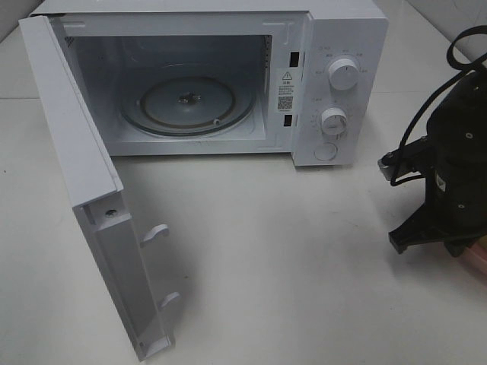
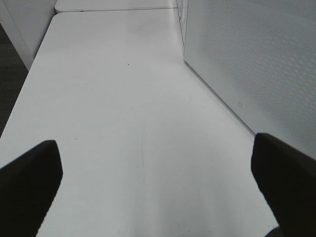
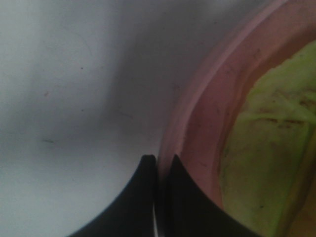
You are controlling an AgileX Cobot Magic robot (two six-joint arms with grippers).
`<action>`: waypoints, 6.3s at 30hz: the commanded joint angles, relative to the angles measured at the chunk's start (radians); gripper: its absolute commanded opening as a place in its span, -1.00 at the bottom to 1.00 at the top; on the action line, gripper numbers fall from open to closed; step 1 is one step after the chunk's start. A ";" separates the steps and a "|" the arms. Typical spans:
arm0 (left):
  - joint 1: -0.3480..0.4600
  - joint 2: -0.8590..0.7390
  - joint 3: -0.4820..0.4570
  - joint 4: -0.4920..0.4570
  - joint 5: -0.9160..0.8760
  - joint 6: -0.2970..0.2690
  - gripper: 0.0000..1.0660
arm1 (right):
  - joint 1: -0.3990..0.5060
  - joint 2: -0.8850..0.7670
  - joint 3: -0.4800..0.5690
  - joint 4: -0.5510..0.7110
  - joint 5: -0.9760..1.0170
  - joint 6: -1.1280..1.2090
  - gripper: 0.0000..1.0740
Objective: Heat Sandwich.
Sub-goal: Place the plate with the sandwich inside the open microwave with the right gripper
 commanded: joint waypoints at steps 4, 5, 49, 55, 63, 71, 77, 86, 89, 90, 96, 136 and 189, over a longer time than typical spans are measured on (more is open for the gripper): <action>0.000 -0.008 0.002 -0.006 -0.001 -0.001 0.92 | 0.046 -0.075 -0.003 -0.049 0.111 0.012 -1.00; 0.000 -0.008 0.002 -0.006 -0.001 -0.001 0.92 | 0.046 -0.075 -0.003 -0.049 0.111 0.012 -1.00; 0.000 -0.008 0.002 -0.006 -0.001 -0.001 0.92 | 0.659 -0.439 0.142 0.083 0.312 -0.065 -1.00; 0.000 -0.008 0.002 -0.006 -0.001 -0.001 0.92 | 0.729 -0.450 0.142 0.083 0.311 -0.093 -1.00; 0.000 -0.008 0.002 -0.006 -0.001 -0.001 0.92 | 0.805 -0.450 0.142 0.082 0.302 -0.165 -1.00; 0.000 -0.008 0.002 -0.006 -0.001 -0.001 0.92 | 0.834 -0.450 0.142 0.080 0.268 -0.228 -1.00; 0.000 -0.008 0.002 -0.006 -0.001 -0.001 0.92 | 0.834 -0.450 0.142 0.080 0.199 -0.345 -1.00; 0.000 -0.008 0.002 -0.006 -0.001 -0.001 0.92 | 0.834 -0.450 0.142 0.080 0.119 -0.516 -1.00; 0.000 -0.008 0.002 -0.006 -0.001 -0.001 0.92 | 0.834 -0.450 0.142 0.078 0.112 -0.550 -1.00; 0.000 -0.008 0.002 -0.006 -0.001 -0.001 0.92 | 0.834 -0.450 0.142 0.074 0.109 -0.555 -1.00; 0.000 -0.008 0.002 -0.006 -0.001 -0.001 0.92 | 0.834 -0.450 0.142 0.060 0.093 -0.560 -1.00; 0.000 -0.008 0.002 -0.006 -0.001 -0.001 0.92 | 0.477 -0.450 0.140 0.365 -0.117 -1.707 -1.00; 0.000 -0.008 0.002 -0.006 -0.001 -0.001 0.92 | 0.470 -0.081 -0.271 0.429 -0.103 -1.739 -1.00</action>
